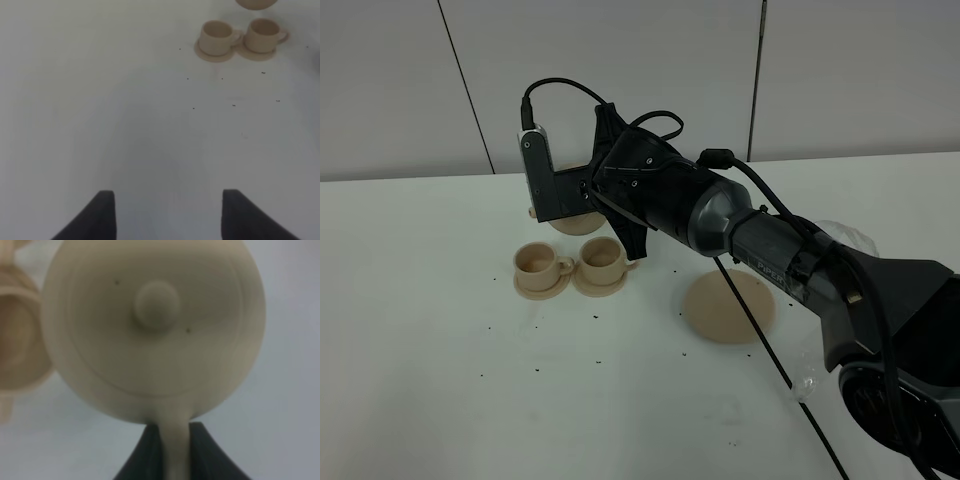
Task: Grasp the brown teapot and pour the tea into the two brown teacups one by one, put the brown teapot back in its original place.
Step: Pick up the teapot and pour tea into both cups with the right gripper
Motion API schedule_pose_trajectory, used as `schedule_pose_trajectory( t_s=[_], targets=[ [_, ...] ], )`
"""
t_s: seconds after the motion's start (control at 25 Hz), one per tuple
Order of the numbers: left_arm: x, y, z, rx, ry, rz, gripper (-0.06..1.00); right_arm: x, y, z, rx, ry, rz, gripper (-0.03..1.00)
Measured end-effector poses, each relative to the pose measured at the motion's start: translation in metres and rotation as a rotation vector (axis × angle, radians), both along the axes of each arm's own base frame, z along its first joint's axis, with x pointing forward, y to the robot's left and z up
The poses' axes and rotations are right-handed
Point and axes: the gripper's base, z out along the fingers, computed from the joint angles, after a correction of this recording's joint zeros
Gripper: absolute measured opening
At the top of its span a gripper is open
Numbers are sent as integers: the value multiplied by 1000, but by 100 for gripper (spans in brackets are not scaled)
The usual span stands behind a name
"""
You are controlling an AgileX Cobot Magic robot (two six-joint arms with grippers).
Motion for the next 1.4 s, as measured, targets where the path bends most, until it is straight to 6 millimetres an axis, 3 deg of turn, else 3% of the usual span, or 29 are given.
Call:
schedule_pose_trajectory(
  t_s=[0.96,1.4],
  targets=[
    [0,0,0,-1,0,0,53,-6,9,2,-82,-62,95,9],
    [0,0,0,-1,0,1,53,-5,17,-12,-107,-90,134,9]
  ],
)
